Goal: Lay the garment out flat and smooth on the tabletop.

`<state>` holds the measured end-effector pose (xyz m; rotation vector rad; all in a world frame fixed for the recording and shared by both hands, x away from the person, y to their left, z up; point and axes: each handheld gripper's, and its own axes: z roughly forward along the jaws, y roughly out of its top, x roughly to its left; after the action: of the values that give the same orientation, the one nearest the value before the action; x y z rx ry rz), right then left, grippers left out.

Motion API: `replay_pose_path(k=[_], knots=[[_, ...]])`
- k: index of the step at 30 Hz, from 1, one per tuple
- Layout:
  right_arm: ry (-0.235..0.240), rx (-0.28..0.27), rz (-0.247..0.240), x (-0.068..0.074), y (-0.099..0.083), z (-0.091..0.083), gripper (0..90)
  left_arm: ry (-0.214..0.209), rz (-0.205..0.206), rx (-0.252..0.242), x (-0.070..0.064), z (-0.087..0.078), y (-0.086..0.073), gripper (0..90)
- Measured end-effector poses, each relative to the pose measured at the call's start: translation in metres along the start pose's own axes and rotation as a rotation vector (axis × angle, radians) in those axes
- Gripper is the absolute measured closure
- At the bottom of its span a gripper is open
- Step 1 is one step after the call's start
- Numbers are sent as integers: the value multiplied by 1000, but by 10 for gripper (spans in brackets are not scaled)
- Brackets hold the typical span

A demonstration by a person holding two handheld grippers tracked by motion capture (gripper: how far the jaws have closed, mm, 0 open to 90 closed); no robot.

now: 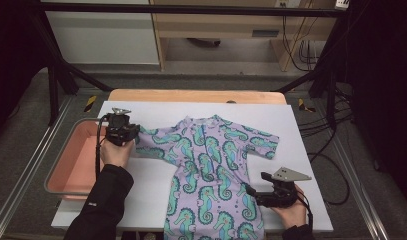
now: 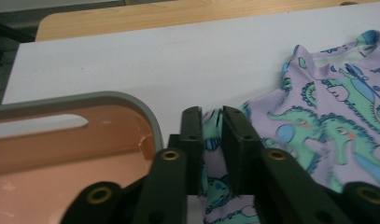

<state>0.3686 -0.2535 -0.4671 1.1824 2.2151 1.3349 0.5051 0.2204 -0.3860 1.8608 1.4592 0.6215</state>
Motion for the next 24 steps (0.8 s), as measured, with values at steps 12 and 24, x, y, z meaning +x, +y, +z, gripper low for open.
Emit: replay_pose_path(k=[12,24], knots=[[7,2,1,2,1,-1,179,-251,87,-36,-37,-6,-27,238],[4,14,11,2,-1,0,223,-431,157,41,-69,0,-87,370]])
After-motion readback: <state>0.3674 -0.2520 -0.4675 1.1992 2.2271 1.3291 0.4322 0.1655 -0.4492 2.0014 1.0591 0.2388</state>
